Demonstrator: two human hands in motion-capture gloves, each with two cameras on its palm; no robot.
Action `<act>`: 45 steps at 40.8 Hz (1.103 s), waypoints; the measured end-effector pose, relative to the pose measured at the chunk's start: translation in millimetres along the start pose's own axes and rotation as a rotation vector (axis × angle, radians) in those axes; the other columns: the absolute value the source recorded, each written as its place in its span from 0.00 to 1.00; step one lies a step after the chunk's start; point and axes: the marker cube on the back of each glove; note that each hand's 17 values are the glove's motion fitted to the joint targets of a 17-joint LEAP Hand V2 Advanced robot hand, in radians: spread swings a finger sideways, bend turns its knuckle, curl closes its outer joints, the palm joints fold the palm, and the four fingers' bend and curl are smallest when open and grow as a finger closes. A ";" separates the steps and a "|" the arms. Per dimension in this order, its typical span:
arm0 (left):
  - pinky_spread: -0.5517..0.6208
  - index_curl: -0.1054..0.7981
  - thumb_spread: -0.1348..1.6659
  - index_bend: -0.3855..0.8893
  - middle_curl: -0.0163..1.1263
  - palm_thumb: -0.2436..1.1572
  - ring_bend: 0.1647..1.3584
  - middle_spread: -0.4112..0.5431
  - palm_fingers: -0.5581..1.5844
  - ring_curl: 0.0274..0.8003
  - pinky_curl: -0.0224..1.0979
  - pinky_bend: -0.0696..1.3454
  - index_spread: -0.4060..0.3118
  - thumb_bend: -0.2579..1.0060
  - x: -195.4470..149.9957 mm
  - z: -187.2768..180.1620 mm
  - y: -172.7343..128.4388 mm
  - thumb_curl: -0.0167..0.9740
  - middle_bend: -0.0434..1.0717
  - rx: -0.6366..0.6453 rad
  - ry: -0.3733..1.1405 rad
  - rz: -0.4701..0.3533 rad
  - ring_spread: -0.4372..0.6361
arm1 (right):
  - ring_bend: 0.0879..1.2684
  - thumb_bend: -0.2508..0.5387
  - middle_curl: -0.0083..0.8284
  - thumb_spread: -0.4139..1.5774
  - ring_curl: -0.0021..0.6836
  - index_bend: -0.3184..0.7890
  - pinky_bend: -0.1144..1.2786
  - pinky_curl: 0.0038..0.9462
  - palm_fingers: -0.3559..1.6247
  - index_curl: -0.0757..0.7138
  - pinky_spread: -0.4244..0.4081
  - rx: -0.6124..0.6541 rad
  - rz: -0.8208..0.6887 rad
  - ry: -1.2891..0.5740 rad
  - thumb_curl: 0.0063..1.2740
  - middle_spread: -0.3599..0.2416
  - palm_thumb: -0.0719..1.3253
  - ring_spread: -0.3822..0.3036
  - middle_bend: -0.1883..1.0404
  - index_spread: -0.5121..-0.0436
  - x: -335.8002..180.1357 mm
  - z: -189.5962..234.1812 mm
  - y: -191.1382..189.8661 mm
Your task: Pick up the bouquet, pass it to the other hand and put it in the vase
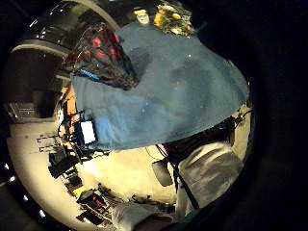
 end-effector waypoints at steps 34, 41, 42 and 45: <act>0.67 0.42 0.74 0.42 0.16 0.31 0.36 0.74 0.38 0.29 0.29 0.39 0.67 0.21 -19.4 6.8 -33.4 0.20 0.18 0.006 0.333 0.065 0.66 | 0.38 0.38 0.38 0.76 0.45 0.33 0.46 0.33 0.45 0.29 0.66 -0.069 0.179 0.102 0.12 0.61 0.28 0.61 0.36 0.52 -46.9 -10.2 -34.5; 0.67 0.42 0.74 0.41 0.18 0.31 0.38 0.75 0.36 0.31 0.30 0.40 0.69 0.19 -12.1 5.7 -46.3 0.22 0.19 0.016 0.336 0.089 0.67 | 0.44 0.31 0.41 0.73 0.50 0.32 0.50 0.36 0.47 0.26 0.66 -0.099 0.278 0.100 0.15 0.64 0.27 0.58 0.38 0.56 -29.6 -6.1 -72.3; 0.67 0.42 0.74 0.41 0.18 0.31 0.38 0.75 0.36 0.31 0.31 0.40 0.69 0.19 -11.4 6.3 -47.4 0.22 0.19 0.013 0.338 0.090 0.67 | 0.44 0.31 0.42 0.73 0.50 0.32 0.51 0.36 0.47 0.26 0.67 -0.108 0.294 0.098 0.16 0.64 0.28 0.58 0.38 0.57 -25.9 -2.7 -78.6; 0.68 0.42 0.74 0.41 0.19 0.31 0.38 0.75 0.36 0.32 0.31 0.40 0.69 0.19 -9.0 6.9 -47.7 0.23 0.19 0.002 0.341 0.097 0.67 | 0.45 0.30 0.43 0.72 0.51 0.33 0.52 0.37 0.47 0.25 0.67 -0.112 0.334 0.097 0.17 0.63 0.30 0.56 0.38 0.59 -16.8 6.4 -92.3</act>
